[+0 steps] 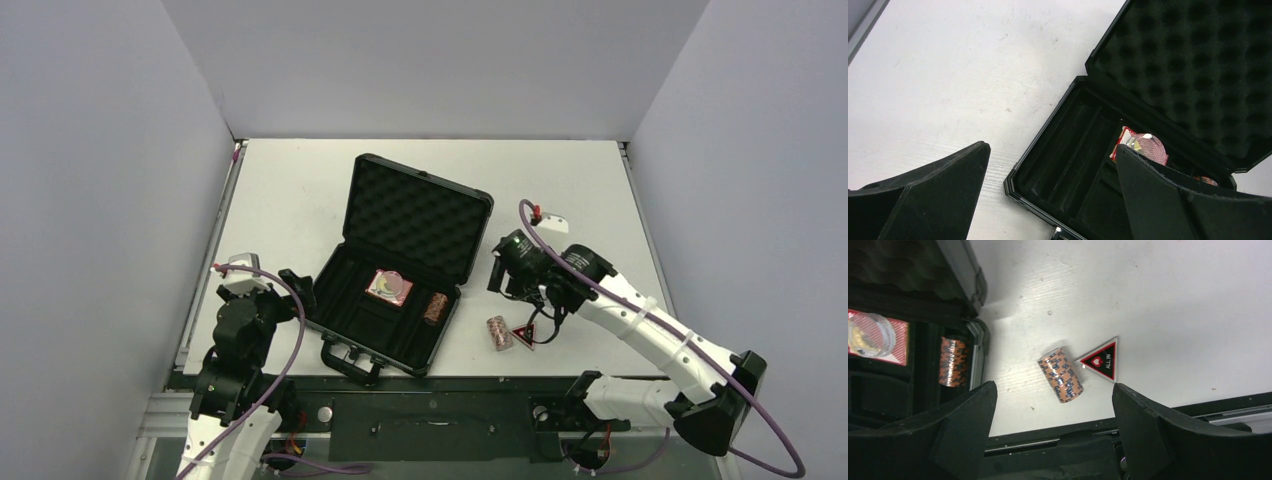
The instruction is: Pack up texas hold em set
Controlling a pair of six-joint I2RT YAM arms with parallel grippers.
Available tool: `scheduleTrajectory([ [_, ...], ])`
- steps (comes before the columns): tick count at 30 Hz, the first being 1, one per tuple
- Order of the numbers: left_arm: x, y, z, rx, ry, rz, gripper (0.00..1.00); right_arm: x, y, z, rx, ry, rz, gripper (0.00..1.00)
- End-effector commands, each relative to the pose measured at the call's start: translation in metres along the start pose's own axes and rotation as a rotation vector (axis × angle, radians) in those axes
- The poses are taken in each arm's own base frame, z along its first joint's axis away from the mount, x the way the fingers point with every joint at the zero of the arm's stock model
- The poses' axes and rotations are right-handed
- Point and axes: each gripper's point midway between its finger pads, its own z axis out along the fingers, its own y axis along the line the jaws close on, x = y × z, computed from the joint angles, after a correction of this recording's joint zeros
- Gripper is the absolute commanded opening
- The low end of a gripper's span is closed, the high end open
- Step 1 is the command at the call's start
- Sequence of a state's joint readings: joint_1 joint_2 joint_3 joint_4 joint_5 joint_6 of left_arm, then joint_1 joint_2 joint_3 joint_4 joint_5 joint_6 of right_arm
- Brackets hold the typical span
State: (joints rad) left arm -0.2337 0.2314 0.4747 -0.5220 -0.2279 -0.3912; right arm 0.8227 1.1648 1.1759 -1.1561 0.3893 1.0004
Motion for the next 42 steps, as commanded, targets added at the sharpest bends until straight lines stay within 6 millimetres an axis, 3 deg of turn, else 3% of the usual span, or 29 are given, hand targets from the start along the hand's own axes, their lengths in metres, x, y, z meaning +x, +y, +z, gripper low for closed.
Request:
scheduleTrajectory([
  [1, -0.013, -0.001, 0.0, -0.002, -0.045, -0.022, 0.96, 0.003, -0.016, 0.005, -0.005, -0.016, 0.102, 0.81],
  [3, -0.013, -0.001, 0.0, -0.004, -0.044, -0.022, 0.96, 0.015, -0.033, 0.017, 0.031, 0.013, 0.13, 0.82],
  [7, -0.013, 0.0, -0.001, -0.008, -0.05, -0.026, 0.96, 0.029, -0.037, 0.029, -0.008, 0.063, 0.152, 0.81],
  [14, -0.014, 0.0, -0.002, -0.012, -0.051, -0.03, 0.96, 0.055, -0.024, 0.045, -0.07, 0.179, -0.037, 0.74],
  [18, -0.013, 0.0, -0.001, -0.008, -0.046, -0.029, 0.96, 0.068, -0.003, 0.05, -0.152, 0.224, -0.169, 0.72],
  [21, -0.012, 0.0, -0.001, -0.014, -0.043, -0.03, 0.96, 0.068, 0.014, 0.05, -0.205, 0.217, -0.229, 0.72],
  [25, -0.013, 0.002, -0.001, -0.021, -0.047, -0.033, 0.96, 0.071, 0.023, 0.057, -0.218, 0.215, -0.312, 0.72],
  [33, -0.014, 0.003, -0.002, -0.026, -0.058, -0.035, 0.96, 0.084, 0.004, 0.082, -0.153, 0.245, -0.424, 0.71],
  [42, -0.013, 0.003, -0.001, -0.023, -0.051, -0.031, 0.96, 0.096, 0.0, 0.098, -0.123, 0.284, -0.456, 0.62],
])
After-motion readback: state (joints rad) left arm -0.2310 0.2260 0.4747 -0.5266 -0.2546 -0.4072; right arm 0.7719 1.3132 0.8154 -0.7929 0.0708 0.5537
